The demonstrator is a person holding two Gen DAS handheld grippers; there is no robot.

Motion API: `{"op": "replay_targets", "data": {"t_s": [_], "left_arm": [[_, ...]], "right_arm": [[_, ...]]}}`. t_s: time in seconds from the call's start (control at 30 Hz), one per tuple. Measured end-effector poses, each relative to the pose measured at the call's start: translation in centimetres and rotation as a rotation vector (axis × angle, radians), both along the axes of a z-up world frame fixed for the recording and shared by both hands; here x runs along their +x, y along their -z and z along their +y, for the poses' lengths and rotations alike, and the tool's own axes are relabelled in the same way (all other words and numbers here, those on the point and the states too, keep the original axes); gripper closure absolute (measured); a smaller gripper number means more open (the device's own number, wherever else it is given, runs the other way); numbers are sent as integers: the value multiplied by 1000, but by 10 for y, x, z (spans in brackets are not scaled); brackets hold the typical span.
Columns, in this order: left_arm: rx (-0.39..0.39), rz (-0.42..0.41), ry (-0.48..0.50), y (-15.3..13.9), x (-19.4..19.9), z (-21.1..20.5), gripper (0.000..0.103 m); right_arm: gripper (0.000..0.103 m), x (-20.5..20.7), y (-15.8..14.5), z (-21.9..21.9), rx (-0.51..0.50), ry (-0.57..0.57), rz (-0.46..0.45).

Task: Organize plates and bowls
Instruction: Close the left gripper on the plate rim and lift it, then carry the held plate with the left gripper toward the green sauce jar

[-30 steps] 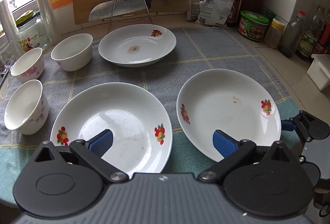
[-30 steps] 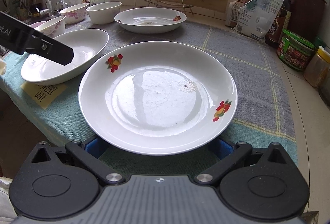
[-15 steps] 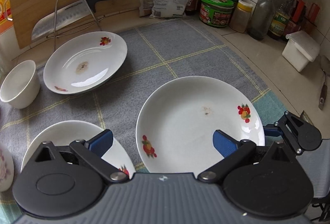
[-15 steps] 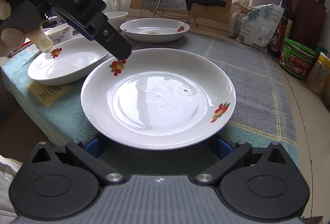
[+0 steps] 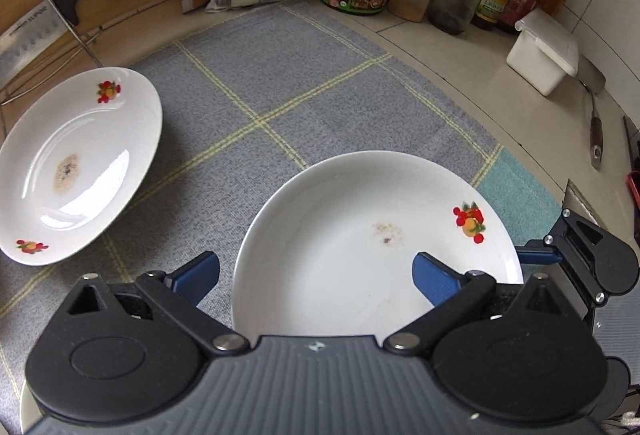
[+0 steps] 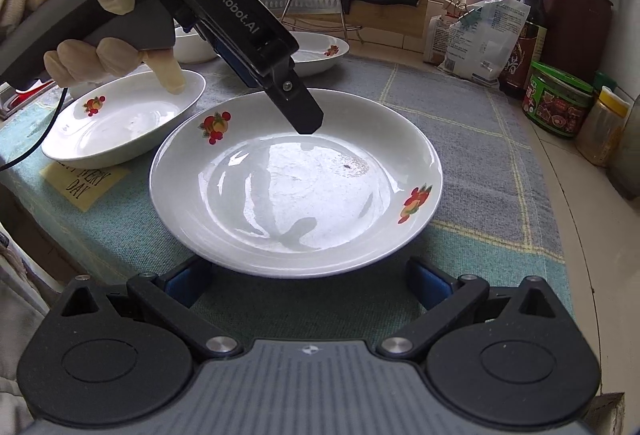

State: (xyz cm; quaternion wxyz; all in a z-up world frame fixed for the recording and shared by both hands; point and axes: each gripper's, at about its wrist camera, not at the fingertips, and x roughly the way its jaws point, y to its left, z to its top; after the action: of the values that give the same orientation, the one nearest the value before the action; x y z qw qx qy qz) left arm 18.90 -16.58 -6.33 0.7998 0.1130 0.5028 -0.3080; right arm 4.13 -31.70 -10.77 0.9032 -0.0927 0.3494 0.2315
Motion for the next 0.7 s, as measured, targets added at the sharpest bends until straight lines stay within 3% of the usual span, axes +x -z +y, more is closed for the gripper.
{"op": "replay_targets", "data": {"t_s": [0.33,0.7], "left_arm": [[-29,118,79,10,22,-6,11],[-8,146,137,11,32,-9,18]], "right_arm": [[0,-4,4,-3,14,2,-37],[0,-1,4,-6,19,-36,-51]]}}
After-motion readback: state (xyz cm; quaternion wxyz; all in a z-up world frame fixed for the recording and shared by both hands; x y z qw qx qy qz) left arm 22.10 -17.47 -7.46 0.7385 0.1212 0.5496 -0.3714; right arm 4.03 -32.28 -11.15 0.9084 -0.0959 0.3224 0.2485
